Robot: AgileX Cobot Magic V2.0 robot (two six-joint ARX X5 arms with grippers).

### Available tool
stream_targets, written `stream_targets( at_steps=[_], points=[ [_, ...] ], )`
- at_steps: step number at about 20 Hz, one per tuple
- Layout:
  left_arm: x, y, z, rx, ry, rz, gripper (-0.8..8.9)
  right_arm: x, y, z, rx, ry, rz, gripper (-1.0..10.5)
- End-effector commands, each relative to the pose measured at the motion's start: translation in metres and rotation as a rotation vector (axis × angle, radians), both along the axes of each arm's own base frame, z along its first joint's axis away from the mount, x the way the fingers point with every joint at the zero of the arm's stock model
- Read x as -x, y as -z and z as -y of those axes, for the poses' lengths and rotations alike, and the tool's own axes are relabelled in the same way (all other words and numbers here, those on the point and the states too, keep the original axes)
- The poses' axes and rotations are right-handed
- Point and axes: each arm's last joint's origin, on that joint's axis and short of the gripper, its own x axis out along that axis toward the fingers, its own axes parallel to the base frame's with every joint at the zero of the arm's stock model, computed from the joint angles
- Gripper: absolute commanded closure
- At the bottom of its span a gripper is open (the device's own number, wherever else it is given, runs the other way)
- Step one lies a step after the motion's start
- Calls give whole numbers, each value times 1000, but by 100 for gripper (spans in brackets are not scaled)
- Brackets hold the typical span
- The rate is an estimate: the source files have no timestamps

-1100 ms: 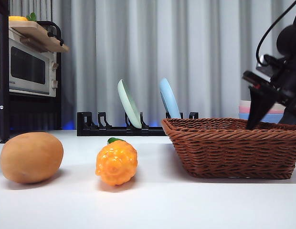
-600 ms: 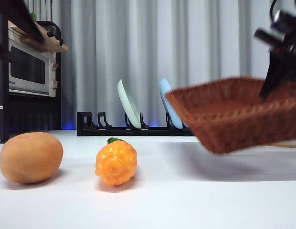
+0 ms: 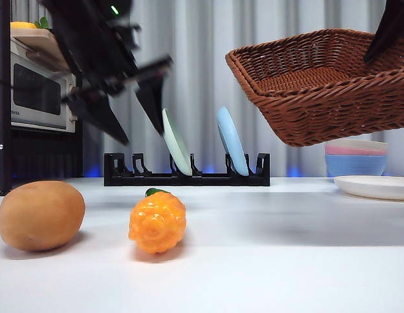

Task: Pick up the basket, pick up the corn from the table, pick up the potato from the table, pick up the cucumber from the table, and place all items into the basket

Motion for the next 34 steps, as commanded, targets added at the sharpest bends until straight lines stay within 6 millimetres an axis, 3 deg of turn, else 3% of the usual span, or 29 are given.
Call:
stream_targets(
  at_steps=[1, 5, 8, 9, 11, 12, 15, 17, 19, 21, 24, 26, 29, 34],
  points=[
    [-8, 26, 10, -26, -24, -55, 468, 0, -3, 0, -18, 2, 14, 963],
    [-21, 61, 16, -44, -39, -112, 468, 0, -3, 0, -17, 2, 14, 963],
    [-24, 74, 21, -51, -34, -119, 471, 0, -3, 0, -17, 2, 14, 963],
    [-25, 77, 21, -56, -32, -127, 516, 0, -3, 0, -17, 2, 14, 963],
    [-24, 80, 21, -78, 6, -129, 761, 0, -3, 0, -17, 2, 14, 963],
    [-24, 80, 21, -88, 28, -122, 832, 0, -3, 0, -17, 2, 15, 963],
    [-22, 78, 22, -116, 83, -112, 822, 0, -3, 0, -14, 6, 15, 963],
    [-16, 62, 19, -125, 107, -91, 822, -1, -3, 1, 5, 29, 18, 963],
    [-6, 25, 13, -109, 100, -2, 822, -4, -2, 0, 9, 36, 25, 963],
    [12, -24, 4, -53, 86, 128, 822, -10, 3, -2, 3, 32, 7, 963],
    [51, -93, -10, 64, 75, 323, 822, -22, 15, -16, -18, -4, -40, 963],
    [80, -122, -8, 119, 116, 415, 822, -30, 22, -32, -38, -40, -53, 963],
    [106, -129, 13, 145, 211, 420, 822, -37, 25, -59, -88, -92, -39, 963],
    [116, -100, 63, 30, 261, 365, 822, -34, 20, -81, -164, -156, -17, 963]
  ],
)
